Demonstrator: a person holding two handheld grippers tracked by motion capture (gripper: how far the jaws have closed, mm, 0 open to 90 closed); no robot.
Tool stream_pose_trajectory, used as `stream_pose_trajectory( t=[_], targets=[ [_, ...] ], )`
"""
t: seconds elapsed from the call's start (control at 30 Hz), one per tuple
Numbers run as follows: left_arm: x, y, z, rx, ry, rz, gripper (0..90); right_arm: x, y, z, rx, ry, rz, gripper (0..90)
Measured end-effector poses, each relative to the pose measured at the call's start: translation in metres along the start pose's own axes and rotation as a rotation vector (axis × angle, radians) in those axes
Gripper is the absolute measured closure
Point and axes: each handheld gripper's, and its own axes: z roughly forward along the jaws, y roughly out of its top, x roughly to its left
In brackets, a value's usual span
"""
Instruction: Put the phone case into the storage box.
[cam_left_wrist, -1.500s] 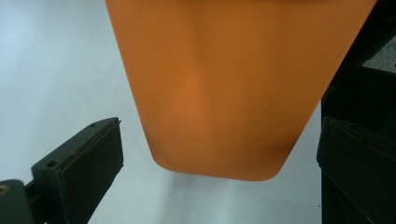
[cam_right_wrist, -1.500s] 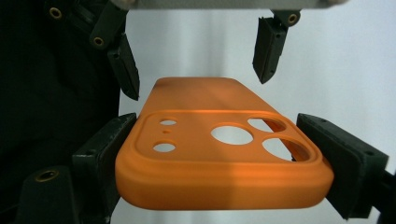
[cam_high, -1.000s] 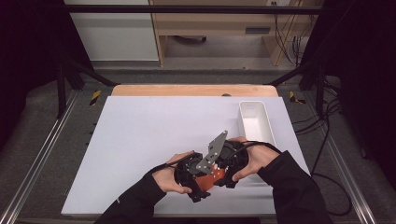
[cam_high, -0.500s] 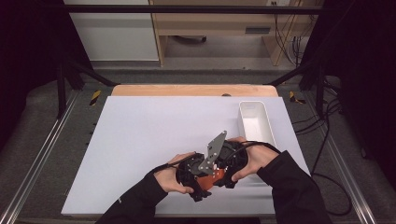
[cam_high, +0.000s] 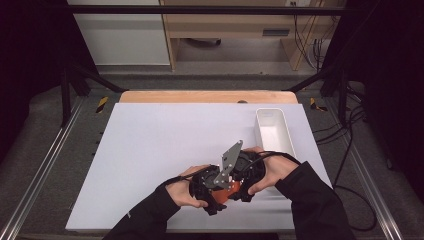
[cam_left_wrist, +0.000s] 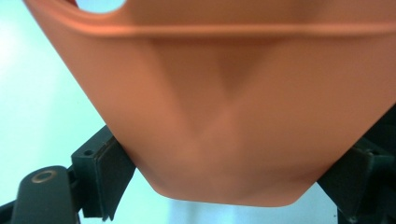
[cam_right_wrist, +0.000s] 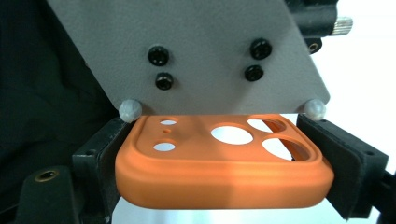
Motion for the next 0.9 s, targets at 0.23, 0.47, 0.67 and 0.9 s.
stream_pose_trajectory(
  t=[0.23,0.47,0.67,0.9],
  targets=[
    [-0.0005,0.0007,0.0015,0.014,-0.001,-0.006,14.2,0.0002,0.0006,0.0014,0.004,0.0,-0.003,15.7],
    [0.0,0.0,0.0004,0.003,-0.004,-0.011,14.8,0.0003,0.0005,0.0006,0.0,-0.001,-0.005,15.6],
    [-0.0002,0.0003,0.0003,-0.002,-0.003,-0.014,15.0,0.0002,0.0003,-0.0002,-0.001,0.001,-0.004,15.3],
    [0.0004,-0.0005,-0.001,-0.016,0.004,-0.011,15.1,0.0003,-0.0004,-0.0007,-0.006,-0.005,-0.004,14.4]
  ],
)
